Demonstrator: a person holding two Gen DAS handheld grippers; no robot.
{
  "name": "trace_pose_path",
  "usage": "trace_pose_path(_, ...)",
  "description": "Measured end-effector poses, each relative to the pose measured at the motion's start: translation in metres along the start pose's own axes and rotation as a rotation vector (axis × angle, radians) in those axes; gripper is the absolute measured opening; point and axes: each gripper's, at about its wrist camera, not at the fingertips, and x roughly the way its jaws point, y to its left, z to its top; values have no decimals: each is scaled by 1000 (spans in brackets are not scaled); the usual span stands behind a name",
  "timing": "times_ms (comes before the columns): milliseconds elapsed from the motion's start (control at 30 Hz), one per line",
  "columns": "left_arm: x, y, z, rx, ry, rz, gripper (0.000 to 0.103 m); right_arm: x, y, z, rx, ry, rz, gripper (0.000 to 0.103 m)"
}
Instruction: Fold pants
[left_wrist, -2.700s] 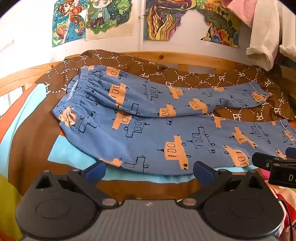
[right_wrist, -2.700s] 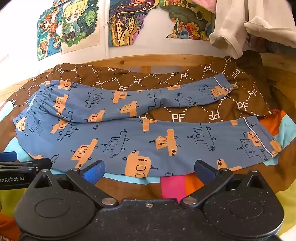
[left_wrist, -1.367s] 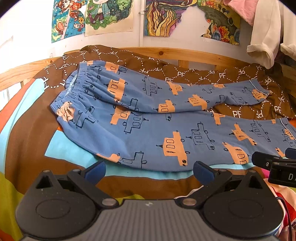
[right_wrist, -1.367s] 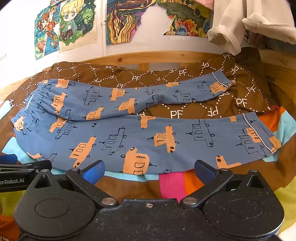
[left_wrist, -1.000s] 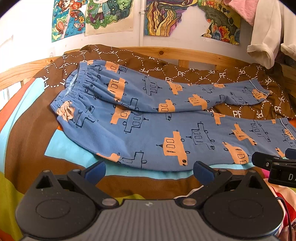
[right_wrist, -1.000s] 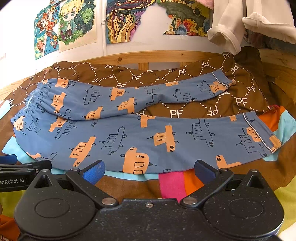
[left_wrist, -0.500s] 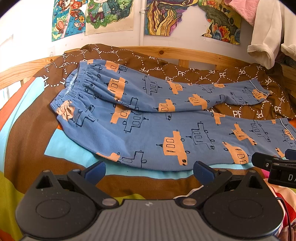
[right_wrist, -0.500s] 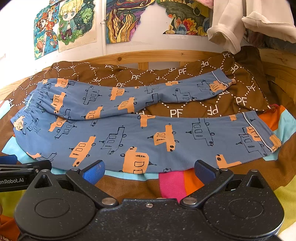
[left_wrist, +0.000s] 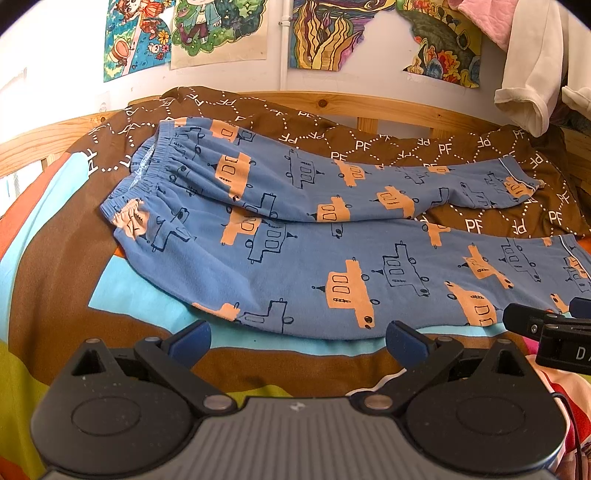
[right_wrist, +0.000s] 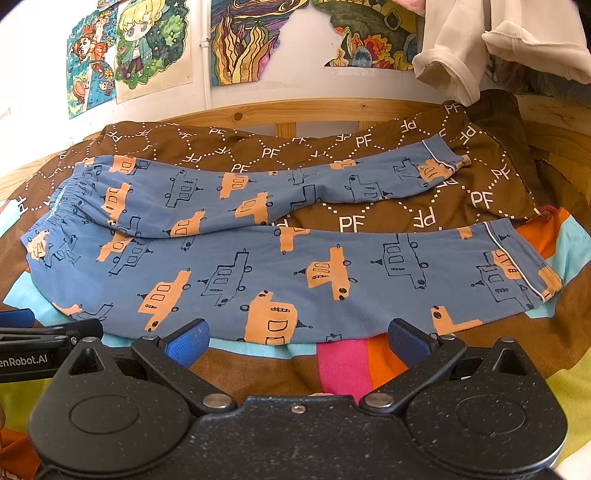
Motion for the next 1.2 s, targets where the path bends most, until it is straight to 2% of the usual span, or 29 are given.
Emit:
trace_pose_path(467, 1, -2, -6, -5, 8, 2, 103, 1, 1, 0, -3, 8, 2, 102)
trace_pose_path(833, 9, 3, -4, -48, 87, -8, 103, 8, 0, -1, -7, 58, 9, 102)
trace_pose_path(1033, 11, 8, 4, -77, 113, -26, 103, 11, 1, -4, -10, 110, 34, 102)
trace_pose_path(1200, 8, 9, 22, -54, 110, -57, 103, 11, -5, 17, -29, 102, 83, 102)
